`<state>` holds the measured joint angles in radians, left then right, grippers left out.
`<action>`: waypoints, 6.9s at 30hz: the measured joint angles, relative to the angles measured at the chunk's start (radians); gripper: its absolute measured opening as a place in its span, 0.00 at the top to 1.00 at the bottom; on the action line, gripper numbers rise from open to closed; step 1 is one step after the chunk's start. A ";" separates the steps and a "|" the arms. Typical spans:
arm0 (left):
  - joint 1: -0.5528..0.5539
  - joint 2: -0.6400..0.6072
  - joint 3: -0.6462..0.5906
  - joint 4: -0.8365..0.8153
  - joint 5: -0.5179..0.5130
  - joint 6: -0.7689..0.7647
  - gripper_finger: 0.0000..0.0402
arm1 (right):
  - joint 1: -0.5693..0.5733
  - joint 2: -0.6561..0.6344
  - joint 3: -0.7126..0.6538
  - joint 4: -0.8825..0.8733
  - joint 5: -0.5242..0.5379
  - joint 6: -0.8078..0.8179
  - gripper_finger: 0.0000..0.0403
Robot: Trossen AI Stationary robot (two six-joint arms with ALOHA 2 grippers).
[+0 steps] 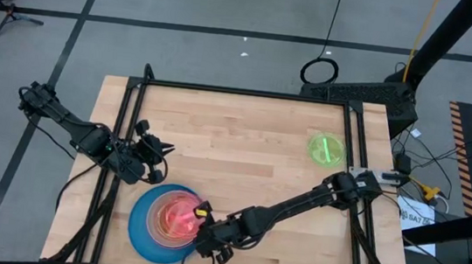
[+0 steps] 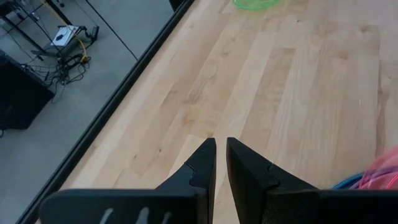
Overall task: Stack plastic plates
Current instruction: Stack the pink plate on the bottom green plate, then stack the green plate on the pink plate
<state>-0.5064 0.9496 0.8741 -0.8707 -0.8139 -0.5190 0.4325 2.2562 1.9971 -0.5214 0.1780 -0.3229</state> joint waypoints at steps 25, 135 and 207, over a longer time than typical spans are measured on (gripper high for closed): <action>0.000 0.000 0.000 0.000 0.000 -0.002 0.88 | -0.021 0.000 0.000 0.024 0.003 -0.031 0.74; 0.003 0.142 0.000 0.006 -0.112 0.115 0.88 | -0.674 -0.729 -1.214 -0.208 0.245 1.156 0.72; 0.003 0.142 0.000 0.008 -0.108 0.061 0.88 | -0.026 -0.076 -0.142 0.116 -0.015 -0.039 0.97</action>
<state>-0.5037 1.0920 0.8745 -0.8627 -0.9215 -0.4577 0.4061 2.1802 1.8549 -0.4050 0.1633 -0.3614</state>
